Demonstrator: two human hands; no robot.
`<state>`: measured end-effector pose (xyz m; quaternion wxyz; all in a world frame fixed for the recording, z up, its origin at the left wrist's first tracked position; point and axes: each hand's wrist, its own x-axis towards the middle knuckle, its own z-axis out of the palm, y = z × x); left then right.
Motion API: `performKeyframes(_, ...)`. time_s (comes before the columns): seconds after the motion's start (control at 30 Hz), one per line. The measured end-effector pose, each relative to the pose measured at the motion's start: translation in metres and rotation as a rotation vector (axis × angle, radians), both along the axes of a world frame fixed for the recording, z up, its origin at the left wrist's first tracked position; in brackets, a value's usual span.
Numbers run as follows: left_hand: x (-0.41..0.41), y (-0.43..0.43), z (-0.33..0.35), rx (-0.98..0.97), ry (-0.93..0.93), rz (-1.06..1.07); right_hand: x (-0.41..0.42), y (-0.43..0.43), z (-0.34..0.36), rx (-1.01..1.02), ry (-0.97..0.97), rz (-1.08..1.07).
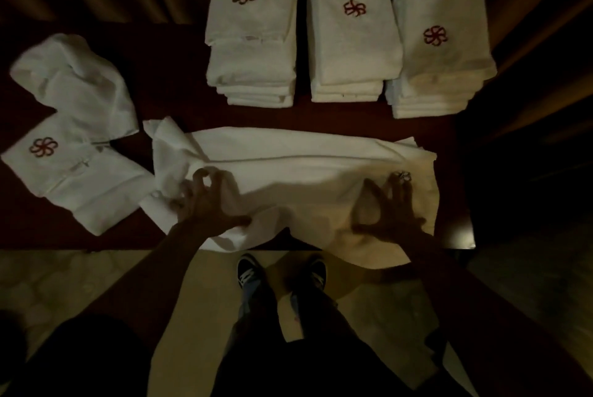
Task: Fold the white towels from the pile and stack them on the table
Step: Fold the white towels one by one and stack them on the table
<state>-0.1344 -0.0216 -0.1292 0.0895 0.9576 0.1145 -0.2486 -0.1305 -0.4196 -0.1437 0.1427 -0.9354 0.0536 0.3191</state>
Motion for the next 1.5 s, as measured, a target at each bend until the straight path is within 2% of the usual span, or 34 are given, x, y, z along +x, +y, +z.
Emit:
performKeyframes(0.4, 0.044, -0.002, -0.003, -0.106, 0.151, -0.034, 0.065, 0.000, 0.007, -0.073, 0.070, -0.024)
performKeyframes(0.53, 0.033, 0.000, 0.000, -0.120, 0.173, -0.031, 0.056, 0.003, 0.009, -0.029, 0.087, -0.061)
performKeyframes(0.87, -0.008, 0.016, -0.009, -0.115, 0.181, -0.005, 0.018, -0.005, 0.008, -0.091, 0.058, 0.068)
performKeyframes(1.27, -0.040, 0.006, -0.012, -0.121, 0.024, 0.055, -0.019, -0.024, 0.000, -0.047, -0.002, 0.092)
performKeyframes(1.4, -0.054, 0.002, -0.011, -0.140, -0.104, 0.120, -0.015, -0.012, 0.004, -0.099, -0.136, 0.032)
performKeyframes(1.5, -0.059, 0.013, -0.017, -0.111, -0.167, 0.146, -0.009, 0.007, 0.014, -0.134, -0.245, 0.082)
